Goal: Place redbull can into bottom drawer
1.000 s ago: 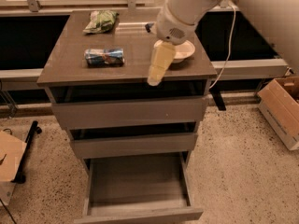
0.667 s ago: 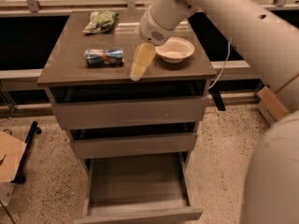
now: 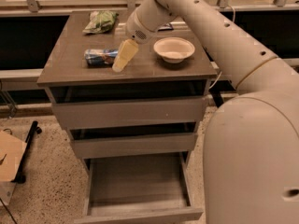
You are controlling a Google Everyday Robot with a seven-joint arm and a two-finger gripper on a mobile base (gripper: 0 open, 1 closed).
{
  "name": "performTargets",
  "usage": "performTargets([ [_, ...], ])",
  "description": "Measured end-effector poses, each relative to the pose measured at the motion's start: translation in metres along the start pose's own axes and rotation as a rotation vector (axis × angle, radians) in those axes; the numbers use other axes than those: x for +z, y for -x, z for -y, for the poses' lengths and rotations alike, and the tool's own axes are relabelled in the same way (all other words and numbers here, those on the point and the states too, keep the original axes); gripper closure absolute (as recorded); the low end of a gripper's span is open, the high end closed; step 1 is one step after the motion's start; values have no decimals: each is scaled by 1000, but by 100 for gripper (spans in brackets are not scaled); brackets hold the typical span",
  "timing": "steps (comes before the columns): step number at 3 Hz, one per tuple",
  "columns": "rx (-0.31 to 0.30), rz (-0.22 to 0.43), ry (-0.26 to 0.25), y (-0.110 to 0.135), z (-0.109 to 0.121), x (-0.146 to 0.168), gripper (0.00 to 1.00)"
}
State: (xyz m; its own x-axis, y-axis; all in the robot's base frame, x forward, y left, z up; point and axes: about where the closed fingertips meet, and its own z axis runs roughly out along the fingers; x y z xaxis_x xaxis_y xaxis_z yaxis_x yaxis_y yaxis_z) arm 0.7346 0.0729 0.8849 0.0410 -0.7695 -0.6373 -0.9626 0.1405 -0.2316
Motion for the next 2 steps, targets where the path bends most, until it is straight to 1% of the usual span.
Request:
performTargets([
  [1, 8, 69, 10, 25, 14, 27, 0],
  [2, 59, 112, 70, 32, 19, 75, 23],
])
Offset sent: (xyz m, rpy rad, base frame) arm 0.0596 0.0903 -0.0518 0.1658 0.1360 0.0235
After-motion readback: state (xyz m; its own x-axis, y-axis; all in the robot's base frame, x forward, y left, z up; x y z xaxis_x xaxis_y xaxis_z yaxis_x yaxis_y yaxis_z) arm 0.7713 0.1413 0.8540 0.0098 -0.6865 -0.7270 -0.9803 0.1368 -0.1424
